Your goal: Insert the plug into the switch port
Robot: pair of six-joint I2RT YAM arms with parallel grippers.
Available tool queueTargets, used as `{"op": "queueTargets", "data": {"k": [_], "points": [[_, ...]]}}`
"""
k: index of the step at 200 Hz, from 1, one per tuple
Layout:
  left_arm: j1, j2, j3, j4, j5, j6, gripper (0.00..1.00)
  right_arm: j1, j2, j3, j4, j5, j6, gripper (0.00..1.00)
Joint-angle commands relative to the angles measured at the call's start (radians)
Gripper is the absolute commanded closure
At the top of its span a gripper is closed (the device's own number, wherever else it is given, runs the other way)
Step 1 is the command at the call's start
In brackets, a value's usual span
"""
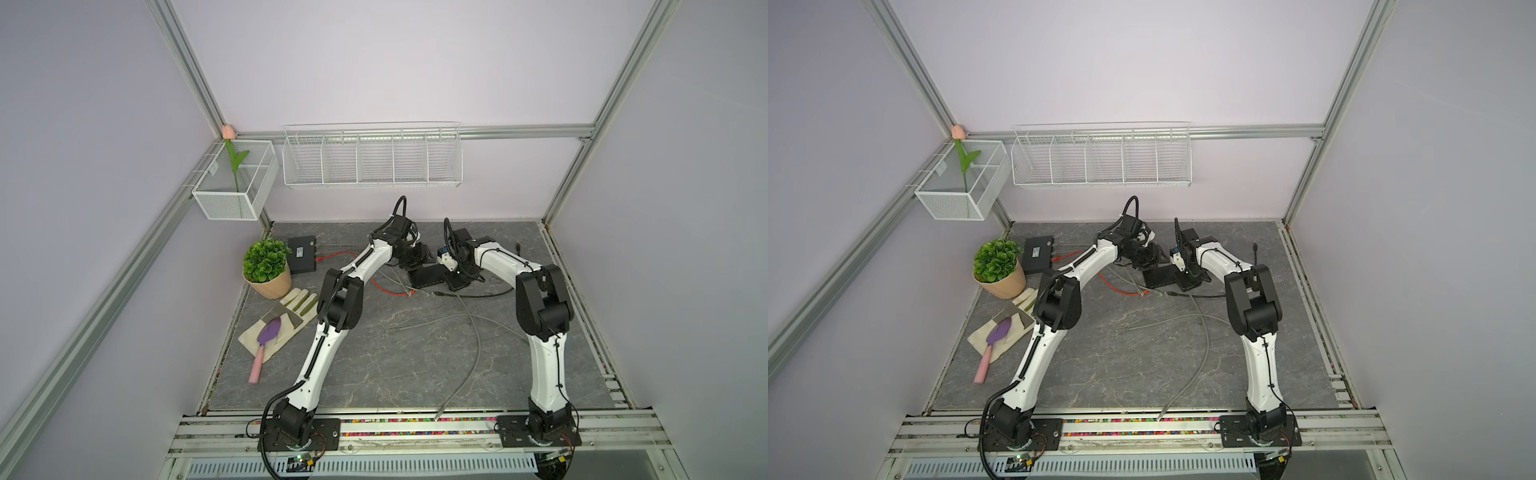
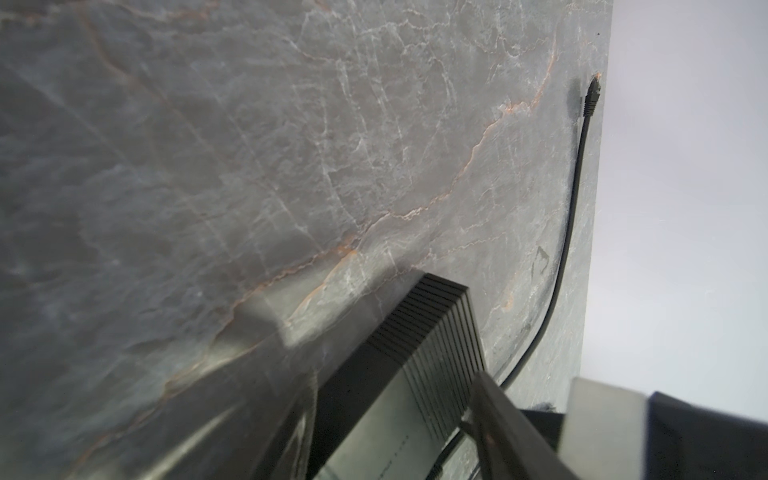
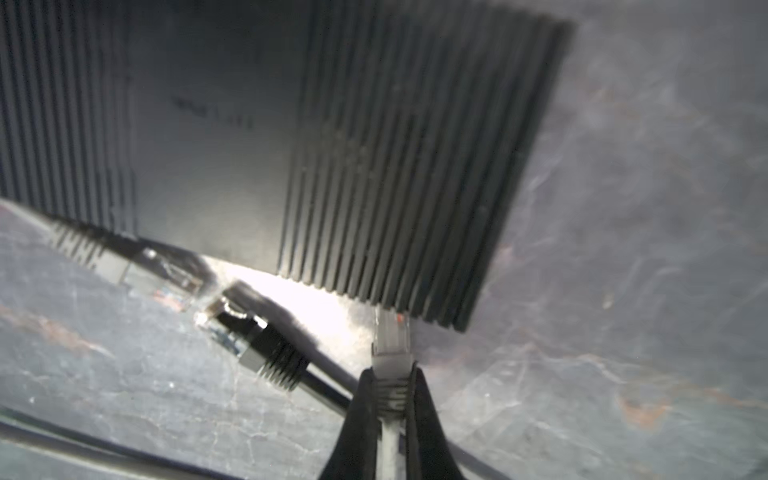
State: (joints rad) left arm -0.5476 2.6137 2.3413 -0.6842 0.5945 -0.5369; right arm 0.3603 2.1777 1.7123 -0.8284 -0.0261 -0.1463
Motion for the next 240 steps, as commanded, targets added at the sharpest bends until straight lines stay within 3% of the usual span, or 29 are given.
{"op": "queueTargets", "data": {"k": [1,162,194,240], "points": [[-0.002,0.042,-0.011,-0.005,0.027,0.015,0.38,-0.011,0.027,0.037,-0.005,0.022,-0.002,0.93],[-0.013,0.08,-0.024,-0.045,0.009,0.077,0.37,-0.017,0.041,0.069,0.068,0.051,-0.071,0.93],[-0.011,0.07,-0.035,-0.043,0.003,0.084,0.38,-0.012,-0.026,-0.04,0.13,0.02,-0.079,0.93],[-0.01,0.064,-0.044,-0.046,0.004,0.089,0.43,0.001,-0.042,-0.052,0.138,-0.002,-0.072,0.93]]}}
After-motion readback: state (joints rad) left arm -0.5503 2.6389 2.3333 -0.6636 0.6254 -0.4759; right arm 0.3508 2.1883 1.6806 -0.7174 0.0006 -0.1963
